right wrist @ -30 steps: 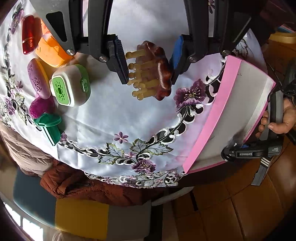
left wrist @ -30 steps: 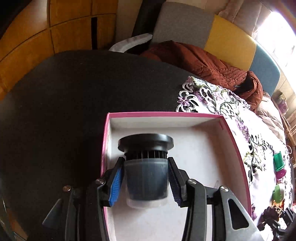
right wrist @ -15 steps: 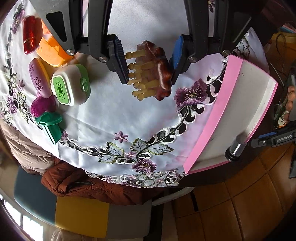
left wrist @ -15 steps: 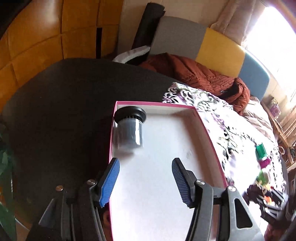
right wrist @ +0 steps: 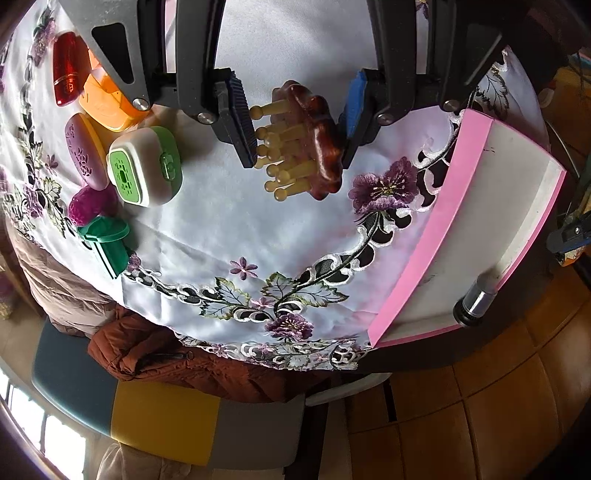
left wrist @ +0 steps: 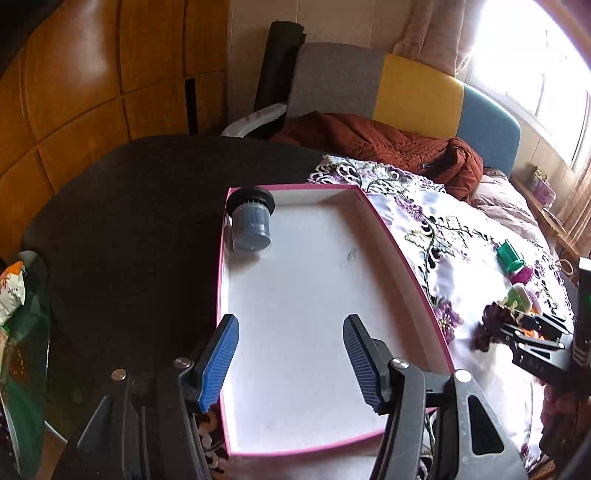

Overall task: Organize rigid objects
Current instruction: 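Carry the brown comb into the pink tray and open the right tool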

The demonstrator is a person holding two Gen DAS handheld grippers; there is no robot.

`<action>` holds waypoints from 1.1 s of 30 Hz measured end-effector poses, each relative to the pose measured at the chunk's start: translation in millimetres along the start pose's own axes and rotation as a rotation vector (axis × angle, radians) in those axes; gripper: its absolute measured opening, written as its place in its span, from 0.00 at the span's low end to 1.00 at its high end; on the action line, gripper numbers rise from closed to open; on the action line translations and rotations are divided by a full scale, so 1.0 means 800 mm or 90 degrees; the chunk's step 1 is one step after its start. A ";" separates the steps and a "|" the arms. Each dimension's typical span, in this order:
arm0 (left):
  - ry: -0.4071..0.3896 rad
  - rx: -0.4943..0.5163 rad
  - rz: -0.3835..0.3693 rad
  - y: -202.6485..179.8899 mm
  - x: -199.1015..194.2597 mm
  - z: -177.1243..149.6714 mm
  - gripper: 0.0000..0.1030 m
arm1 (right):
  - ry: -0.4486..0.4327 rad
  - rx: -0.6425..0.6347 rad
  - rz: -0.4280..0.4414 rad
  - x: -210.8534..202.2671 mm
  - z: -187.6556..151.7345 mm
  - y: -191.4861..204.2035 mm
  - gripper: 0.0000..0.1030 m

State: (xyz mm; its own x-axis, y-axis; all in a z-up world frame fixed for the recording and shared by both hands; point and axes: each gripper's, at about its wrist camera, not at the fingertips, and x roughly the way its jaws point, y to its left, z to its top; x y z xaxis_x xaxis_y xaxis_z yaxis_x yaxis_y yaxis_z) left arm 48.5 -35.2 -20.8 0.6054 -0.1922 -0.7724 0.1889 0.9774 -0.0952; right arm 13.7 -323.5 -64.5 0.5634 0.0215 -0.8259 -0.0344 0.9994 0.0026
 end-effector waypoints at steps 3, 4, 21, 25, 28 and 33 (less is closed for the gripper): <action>0.006 -0.005 -0.006 0.005 0.000 -0.005 0.58 | 0.006 0.006 -0.016 -0.001 0.003 0.004 0.42; 0.006 -0.007 -0.010 0.006 -0.001 -0.006 0.58 | 0.009 0.010 -0.016 -0.001 0.004 0.005 0.42; 0.000 -0.080 -0.001 0.067 -0.005 -0.028 0.58 | -0.047 -0.018 0.088 -0.034 0.077 0.108 0.42; -0.005 -0.119 0.017 0.097 -0.008 -0.033 0.58 | -0.046 -0.046 0.138 -0.022 0.100 0.161 0.42; -0.008 -0.144 0.027 0.116 -0.010 -0.035 0.57 | -0.033 -0.062 0.165 -0.004 0.114 0.200 0.42; -0.001 -0.162 0.032 0.132 -0.005 -0.037 0.57 | 0.026 -0.074 0.195 0.051 0.131 0.255 0.43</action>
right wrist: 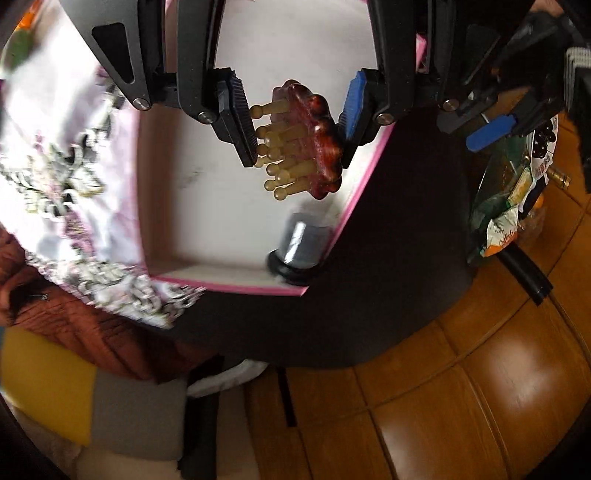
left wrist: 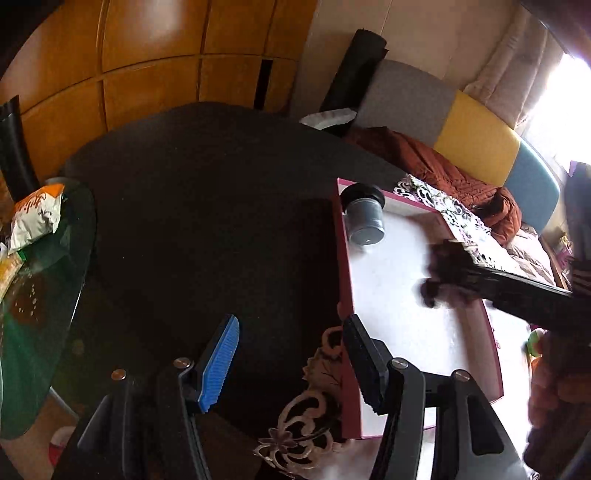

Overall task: Organize rigid objects
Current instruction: 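Carry the brown comb into the pink tray and open the right tool, then move both tools back toward the toys on the tablecloth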

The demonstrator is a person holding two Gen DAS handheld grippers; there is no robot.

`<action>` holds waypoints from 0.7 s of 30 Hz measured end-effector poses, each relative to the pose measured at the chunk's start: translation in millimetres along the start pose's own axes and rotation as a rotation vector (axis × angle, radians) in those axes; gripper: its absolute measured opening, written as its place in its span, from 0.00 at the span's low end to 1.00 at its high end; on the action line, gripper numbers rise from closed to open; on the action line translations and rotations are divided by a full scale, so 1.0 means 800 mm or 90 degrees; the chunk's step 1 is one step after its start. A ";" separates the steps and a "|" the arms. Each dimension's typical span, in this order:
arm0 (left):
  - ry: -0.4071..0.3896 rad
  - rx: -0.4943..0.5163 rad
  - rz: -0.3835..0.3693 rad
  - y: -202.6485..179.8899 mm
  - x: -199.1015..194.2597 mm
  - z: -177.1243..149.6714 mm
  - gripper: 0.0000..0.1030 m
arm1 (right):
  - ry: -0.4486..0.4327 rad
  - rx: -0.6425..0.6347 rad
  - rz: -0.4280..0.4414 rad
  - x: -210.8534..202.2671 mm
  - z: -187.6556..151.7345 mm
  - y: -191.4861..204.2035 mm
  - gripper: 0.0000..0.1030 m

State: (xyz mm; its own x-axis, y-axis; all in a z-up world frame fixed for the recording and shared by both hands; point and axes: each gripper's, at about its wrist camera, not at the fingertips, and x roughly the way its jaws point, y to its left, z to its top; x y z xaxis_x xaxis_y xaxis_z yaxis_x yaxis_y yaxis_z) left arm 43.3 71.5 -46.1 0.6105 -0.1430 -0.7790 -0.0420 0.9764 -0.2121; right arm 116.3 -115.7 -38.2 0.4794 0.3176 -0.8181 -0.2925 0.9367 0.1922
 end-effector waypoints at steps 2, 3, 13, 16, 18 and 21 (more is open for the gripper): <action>0.004 -0.002 0.000 0.002 0.004 0.000 0.57 | 0.018 0.001 -0.014 0.027 0.006 0.008 0.43; 0.007 -0.001 -0.001 0.002 0.005 0.000 0.57 | 0.024 0.004 -0.012 0.037 0.009 0.010 0.44; 0.008 0.004 -0.003 -0.004 0.010 -0.006 0.57 | -0.025 0.009 0.011 0.004 0.010 0.011 0.70; 0.005 0.007 -0.004 -0.005 0.005 -0.010 0.57 | -0.045 0.007 -0.007 -0.016 0.000 0.003 0.78; 0.003 0.013 -0.006 -0.009 0.002 -0.010 0.57 | -0.056 0.010 -0.017 -0.029 -0.008 -0.004 0.82; -0.007 0.027 -0.009 -0.016 -0.005 -0.009 0.57 | -0.069 0.011 -0.042 -0.049 -0.023 -0.012 0.84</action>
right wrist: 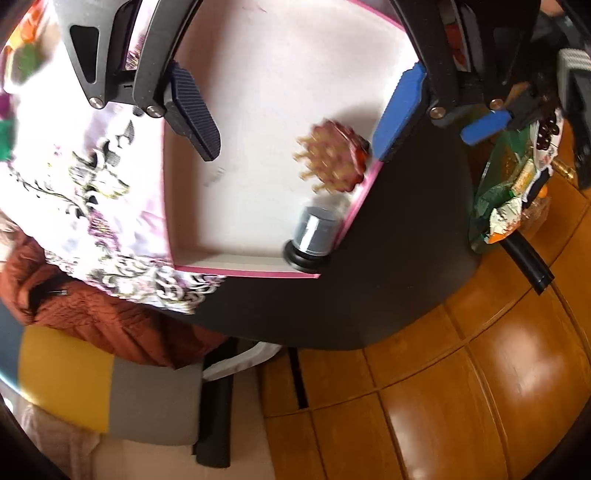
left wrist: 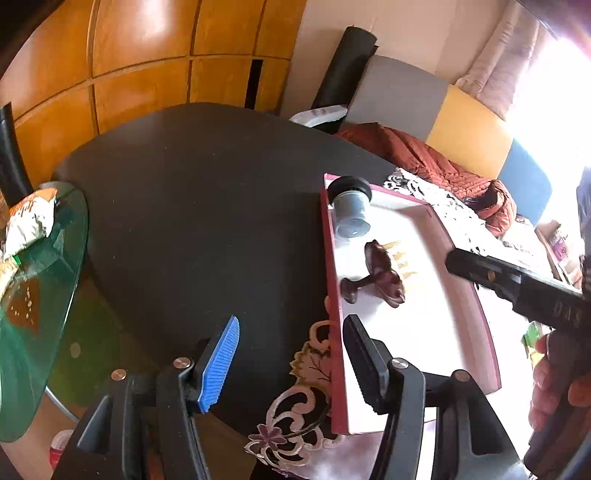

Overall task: Organize rigid objects
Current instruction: 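Move both tools back toward the toys on the tablecloth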

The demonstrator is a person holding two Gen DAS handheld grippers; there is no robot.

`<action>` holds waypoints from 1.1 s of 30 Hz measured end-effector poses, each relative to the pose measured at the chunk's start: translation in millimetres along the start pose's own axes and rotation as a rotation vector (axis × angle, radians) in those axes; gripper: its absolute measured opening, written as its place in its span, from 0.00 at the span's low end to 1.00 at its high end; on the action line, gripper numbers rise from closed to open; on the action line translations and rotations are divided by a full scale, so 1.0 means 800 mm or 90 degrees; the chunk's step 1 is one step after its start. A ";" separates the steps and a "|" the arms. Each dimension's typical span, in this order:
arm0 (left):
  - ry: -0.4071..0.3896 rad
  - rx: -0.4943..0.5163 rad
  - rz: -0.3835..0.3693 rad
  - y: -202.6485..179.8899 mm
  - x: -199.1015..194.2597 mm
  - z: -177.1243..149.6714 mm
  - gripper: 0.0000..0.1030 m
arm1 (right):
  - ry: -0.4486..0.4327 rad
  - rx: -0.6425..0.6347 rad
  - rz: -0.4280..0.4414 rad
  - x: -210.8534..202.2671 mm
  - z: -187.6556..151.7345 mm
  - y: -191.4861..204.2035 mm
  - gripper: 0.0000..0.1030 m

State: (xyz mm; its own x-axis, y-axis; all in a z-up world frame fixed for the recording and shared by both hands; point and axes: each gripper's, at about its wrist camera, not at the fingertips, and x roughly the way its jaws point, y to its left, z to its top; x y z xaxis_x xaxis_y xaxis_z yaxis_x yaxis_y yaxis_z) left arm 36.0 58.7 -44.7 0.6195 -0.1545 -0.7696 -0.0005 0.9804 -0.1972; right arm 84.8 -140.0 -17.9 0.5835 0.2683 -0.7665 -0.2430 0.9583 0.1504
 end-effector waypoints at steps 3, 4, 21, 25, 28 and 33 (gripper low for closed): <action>-0.013 0.016 -0.004 -0.010 -0.010 0.001 0.57 | -0.015 -0.005 -0.017 -0.019 -0.012 -0.009 0.86; -0.018 0.023 -0.005 -0.014 -0.013 0.001 0.57 | -0.020 -0.008 -0.023 -0.023 -0.014 -0.013 0.87; -0.025 0.108 -0.046 -0.077 -0.036 -0.006 0.57 | -0.043 0.028 -0.150 -0.111 -0.072 -0.128 1.00; -0.021 0.130 -0.053 -0.093 -0.036 -0.011 0.57 | -0.049 0.061 -0.198 -0.135 -0.085 -0.175 1.00; -0.022 0.145 -0.059 -0.104 -0.038 -0.015 0.57 | -0.056 0.085 -0.240 -0.155 -0.095 -0.211 1.00; -0.022 0.170 -0.072 -0.125 -0.040 -0.016 0.57 | -0.081 0.167 -0.333 -0.187 -0.118 -0.285 1.00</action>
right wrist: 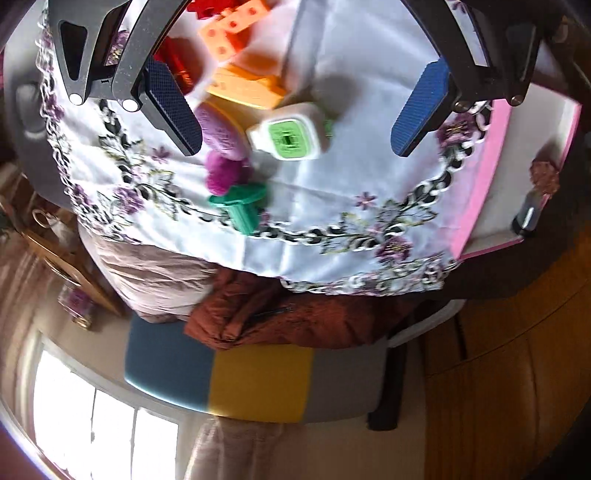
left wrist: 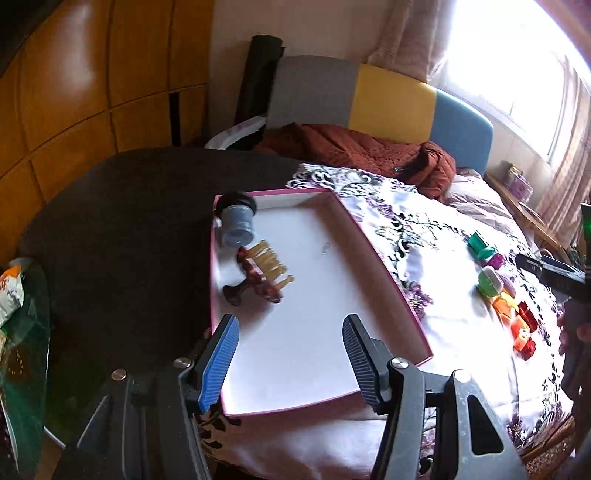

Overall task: Organize rigid objects
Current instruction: 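Move both tools back toward the toys on the tablecloth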

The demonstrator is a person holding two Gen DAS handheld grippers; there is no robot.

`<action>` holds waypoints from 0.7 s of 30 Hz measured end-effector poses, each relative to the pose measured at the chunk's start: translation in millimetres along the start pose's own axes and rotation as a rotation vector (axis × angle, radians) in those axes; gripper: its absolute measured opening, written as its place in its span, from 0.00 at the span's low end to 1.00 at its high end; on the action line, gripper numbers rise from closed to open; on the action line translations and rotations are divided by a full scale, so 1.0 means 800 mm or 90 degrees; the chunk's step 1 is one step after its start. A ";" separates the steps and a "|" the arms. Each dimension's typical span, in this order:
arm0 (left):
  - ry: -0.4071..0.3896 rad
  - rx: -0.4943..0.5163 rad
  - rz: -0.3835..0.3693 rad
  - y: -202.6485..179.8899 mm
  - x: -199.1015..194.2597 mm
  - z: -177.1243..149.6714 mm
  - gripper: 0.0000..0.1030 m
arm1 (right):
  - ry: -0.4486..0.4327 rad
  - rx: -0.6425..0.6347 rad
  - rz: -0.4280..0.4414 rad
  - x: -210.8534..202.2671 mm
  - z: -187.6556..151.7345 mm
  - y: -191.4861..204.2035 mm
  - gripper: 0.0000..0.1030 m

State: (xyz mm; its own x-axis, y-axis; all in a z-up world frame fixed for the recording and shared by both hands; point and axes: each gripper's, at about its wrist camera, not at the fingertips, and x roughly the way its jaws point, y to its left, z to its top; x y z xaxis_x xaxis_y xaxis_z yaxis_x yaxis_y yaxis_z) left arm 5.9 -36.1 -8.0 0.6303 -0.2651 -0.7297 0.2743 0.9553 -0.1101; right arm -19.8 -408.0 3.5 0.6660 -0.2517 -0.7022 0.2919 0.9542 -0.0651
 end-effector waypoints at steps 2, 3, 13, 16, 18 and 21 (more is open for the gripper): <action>0.004 0.009 -0.011 -0.009 0.001 0.000 0.57 | -0.001 0.057 -0.036 0.008 -0.007 -0.036 1.00; 0.004 0.016 -0.010 -0.014 0.001 0.000 0.57 | 0.001 0.093 -0.049 0.012 -0.014 -0.055 1.00; 0.020 0.107 -0.072 -0.092 0.019 0.009 0.57 | 0.051 0.245 -0.059 0.030 -0.028 -0.113 1.00; 0.024 0.134 -0.088 -0.116 0.024 0.008 0.57 | 0.046 0.246 -0.059 0.027 -0.029 -0.111 1.00; 0.029 0.150 -0.096 -0.130 0.028 0.006 0.57 | 0.045 0.251 -0.057 0.027 -0.029 -0.114 1.00; 0.043 0.162 -0.105 -0.148 0.037 0.004 0.57 | 0.049 0.261 -0.058 0.028 -0.029 -0.117 1.00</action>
State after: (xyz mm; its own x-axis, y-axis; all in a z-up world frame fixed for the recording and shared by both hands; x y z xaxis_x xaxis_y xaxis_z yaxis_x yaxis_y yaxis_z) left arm -5.8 -157.1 -14.6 0.5144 -0.3966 -0.7603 0.5470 0.8346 -0.0652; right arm -48.4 -499.6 -22.6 0.5760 -0.3044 -0.7586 0.6063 0.7816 0.1468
